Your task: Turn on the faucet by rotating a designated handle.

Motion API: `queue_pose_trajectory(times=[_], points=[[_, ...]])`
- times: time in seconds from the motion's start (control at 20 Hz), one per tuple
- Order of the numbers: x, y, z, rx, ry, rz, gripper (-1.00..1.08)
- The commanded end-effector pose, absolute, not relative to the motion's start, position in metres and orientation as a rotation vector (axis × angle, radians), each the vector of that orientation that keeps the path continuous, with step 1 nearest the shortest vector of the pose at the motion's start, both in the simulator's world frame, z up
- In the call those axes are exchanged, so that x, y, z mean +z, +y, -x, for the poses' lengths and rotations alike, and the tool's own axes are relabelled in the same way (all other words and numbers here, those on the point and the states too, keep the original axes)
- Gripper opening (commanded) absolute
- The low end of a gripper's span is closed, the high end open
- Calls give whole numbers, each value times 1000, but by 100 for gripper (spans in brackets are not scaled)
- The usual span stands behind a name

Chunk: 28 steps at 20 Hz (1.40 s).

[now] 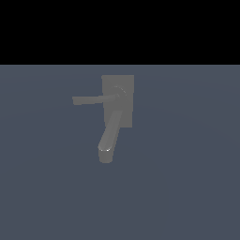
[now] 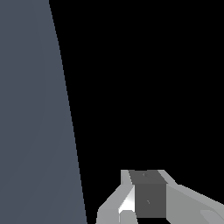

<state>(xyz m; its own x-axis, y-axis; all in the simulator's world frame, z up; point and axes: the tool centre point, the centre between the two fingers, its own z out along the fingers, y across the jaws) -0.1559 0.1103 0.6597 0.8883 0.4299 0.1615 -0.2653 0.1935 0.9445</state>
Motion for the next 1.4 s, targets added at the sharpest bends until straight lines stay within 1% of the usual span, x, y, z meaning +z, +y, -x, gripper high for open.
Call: queue_pose_trajectory(times=[0.0,0.3,0.65,1.0,1.35], points=[[654,129,142,479,199,-1189,-100],[626,170,106,437,332,-969,-100],[569,208,58,367,515,-737,-100],[486,230,12,277,724,-535,-100],[384,231,-25,174,956,-362,-100]])
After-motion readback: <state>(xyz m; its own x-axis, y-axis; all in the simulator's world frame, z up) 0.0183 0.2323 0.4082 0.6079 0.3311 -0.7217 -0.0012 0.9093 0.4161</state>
